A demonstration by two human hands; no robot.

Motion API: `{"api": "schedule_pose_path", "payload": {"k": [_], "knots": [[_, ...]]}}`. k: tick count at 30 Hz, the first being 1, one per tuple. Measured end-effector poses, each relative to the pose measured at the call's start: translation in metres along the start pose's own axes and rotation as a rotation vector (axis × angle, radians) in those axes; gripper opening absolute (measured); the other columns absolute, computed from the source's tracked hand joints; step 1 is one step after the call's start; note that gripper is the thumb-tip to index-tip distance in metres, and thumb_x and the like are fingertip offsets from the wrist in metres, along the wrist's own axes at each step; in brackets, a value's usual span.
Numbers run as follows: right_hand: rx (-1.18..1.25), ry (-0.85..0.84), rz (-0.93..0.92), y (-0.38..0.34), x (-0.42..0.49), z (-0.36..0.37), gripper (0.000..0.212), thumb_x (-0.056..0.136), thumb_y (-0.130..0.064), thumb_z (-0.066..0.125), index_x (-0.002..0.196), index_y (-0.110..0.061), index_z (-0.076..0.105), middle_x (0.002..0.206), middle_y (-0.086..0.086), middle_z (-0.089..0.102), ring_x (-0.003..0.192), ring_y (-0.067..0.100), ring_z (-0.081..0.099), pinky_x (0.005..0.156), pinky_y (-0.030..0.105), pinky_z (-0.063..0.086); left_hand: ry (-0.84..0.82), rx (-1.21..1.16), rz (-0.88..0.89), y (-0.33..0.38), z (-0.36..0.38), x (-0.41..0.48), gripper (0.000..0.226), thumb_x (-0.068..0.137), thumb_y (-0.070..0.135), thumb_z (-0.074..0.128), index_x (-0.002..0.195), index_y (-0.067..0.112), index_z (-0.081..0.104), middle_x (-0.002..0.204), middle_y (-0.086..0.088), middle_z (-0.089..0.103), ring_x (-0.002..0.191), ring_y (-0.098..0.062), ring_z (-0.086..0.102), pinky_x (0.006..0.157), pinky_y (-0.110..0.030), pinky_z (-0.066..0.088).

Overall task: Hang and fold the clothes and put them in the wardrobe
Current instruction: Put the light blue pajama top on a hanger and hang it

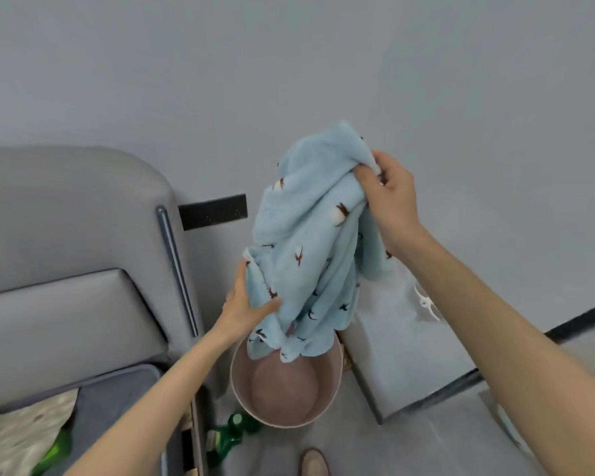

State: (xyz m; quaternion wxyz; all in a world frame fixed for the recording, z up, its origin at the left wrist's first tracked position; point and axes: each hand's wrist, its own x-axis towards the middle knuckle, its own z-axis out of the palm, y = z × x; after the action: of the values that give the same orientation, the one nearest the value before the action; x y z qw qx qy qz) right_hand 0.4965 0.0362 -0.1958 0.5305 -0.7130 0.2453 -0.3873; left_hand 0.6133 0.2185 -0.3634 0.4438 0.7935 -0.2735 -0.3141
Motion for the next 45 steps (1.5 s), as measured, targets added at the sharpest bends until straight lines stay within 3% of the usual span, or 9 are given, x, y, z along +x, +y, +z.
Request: {"api": "schedule_pose_path", "payload": {"k": [6, 10, 14, 17, 24, 30, 34, 38, 45], "knots": [[0.059, 0.127, -0.059, -0.085, -0.030, -0.042, 0.020, 0.096, -0.014, 0.052, 0.110, -0.007, 0.063, 0.094, -0.004, 0.066, 0.082, 0.002, 0.062, 0.071, 0.016, 0.049, -0.053, -0.169, -0.077, 0.058, -0.001, -0.030, 0.110, 0.077, 0.030, 0.076, 0.149, 0.013, -0.005, 0.151, -0.006, 0.029, 0.134, -0.024, 0.038, 0.105, -0.036, 0.036], [-0.006, 0.138, -0.027, -0.099, -0.057, -0.071, 0.019, 0.097, -0.016, 0.051, 0.110, -0.011, 0.063, 0.093, -0.005, 0.066, 0.083, 0.005, 0.061, 0.067, 0.016, 0.048, -0.176, -0.123, -0.037, 0.084, 0.004, -0.048, 0.124, 0.046, 0.059, 0.086, 0.145, 0.019, 0.024, 0.142, -0.003, 0.045, 0.119, -0.022, 0.054, 0.099, -0.043, 0.047], [-0.110, 0.136, 0.050, -0.088, -0.092, -0.099, 0.016, 0.096, -0.014, 0.051, 0.107, -0.016, 0.063, 0.092, -0.008, 0.064, 0.082, 0.003, 0.059, 0.067, 0.012, 0.049, -0.216, -0.085, 0.123, 0.115, 0.017, -0.076, 0.112, 0.066, 0.040, 0.083, 0.149, 0.031, 0.008, 0.145, 0.000, 0.037, 0.127, -0.021, 0.045, 0.101, -0.038, 0.044], [-0.186, 0.121, 0.123, -0.074, -0.121, -0.123, 0.019, 0.096, -0.012, 0.051, 0.111, -0.015, 0.062, 0.095, -0.007, 0.063, 0.088, 0.008, 0.059, 0.076, 0.017, 0.049, -0.300, -0.111, 0.279, 0.144, 0.027, -0.099, 0.077, 0.072, 0.032, 0.080, 0.136, 0.037, 0.039, 0.132, 0.004, 0.050, 0.111, -0.012, 0.056, 0.083, -0.025, 0.052], [-0.332, -0.176, 0.570, -0.073, -0.212, -0.197, 0.036, 0.094, -0.011, 0.055, 0.128, -0.019, 0.051, 0.123, 0.001, 0.057, 0.101, 0.015, 0.058, 0.088, 0.032, 0.050, -0.404, -0.359, 0.303, 0.210, 0.101, -0.165, 0.023, 0.079, 0.012, 0.074, 0.096, 0.025, 0.065, 0.103, -0.004, 0.064, 0.084, -0.015, 0.063, 0.068, -0.027, 0.056], [-0.380, -0.322, 0.706, -0.122, -0.310, -0.254, 0.041, 0.088, -0.004, 0.061, 0.126, -0.010, 0.047, 0.118, 0.001, 0.052, 0.095, 0.006, 0.055, 0.090, 0.024, 0.048, -0.425, -0.375, 0.307, 0.240, 0.196, -0.229, 0.028, 0.078, 0.015, 0.076, 0.102, 0.016, 0.061, 0.100, -0.009, 0.062, 0.086, -0.020, 0.060, 0.073, -0.031, 0.053], [-0.443, -0.366, 0.781, -0.132, -0.374, -0.281, 0.053, 0.084, -0.029, 0.071, 0.129, -0.019, 0.045, 0.120, -0.006, 0.056, 0.110, 0.007, 0.054, 0.103, 0.032, 0.044, -0.475, -0.424, 0.353, 0.262, 0.249, -0.284, 0.029, 0.080, 0.016, 0.074, 0.103, 0.015, 0.056, 0.090, -0.005, 0.061, 0.077, -0.015, 0.059, 0.067, -0.025, 0.053], [-0.352, -0.004, 0.637, -0.128, -0.414, -0.292, 0.049, 0.083, -0.043, 0.068, 0.126, -0.026, 0.053, 0.122, -0.009, 0.060, 0.113, 0.011, 0.056, 0.093, 0.031, 0.049, -0.581, -0.531, 0.404, 0.300, 0.289, -0.334, 0.022, 0.081, 0.016, 0.073, 0.094, 0.018, 0.054, 0.089, -0.004, 0.059, 0.081, -0.019, 0.059, 0.075, -0.032, 0.054], [-0.338, 0.582, 0.409, -0.162, -0.454, -0.371, 0.025, 0.094, -0.013, 0.050, 0.117, -0.011, 0.060, 0.113, 0.008, 0.064, 0.103, 0.021, 0.060, 0.088, 0.035, 0.050, -0.562, -0.598, 0.616, 0.336, 0.323, -0.373, 0.030, 0.086, 0.018, 0.067, 0.110, 0.019, 0.049, 0.109, -0.003, 0.058, 0.097, -0.015, 0.058, 0.081, -0.026, 0.052]]}}
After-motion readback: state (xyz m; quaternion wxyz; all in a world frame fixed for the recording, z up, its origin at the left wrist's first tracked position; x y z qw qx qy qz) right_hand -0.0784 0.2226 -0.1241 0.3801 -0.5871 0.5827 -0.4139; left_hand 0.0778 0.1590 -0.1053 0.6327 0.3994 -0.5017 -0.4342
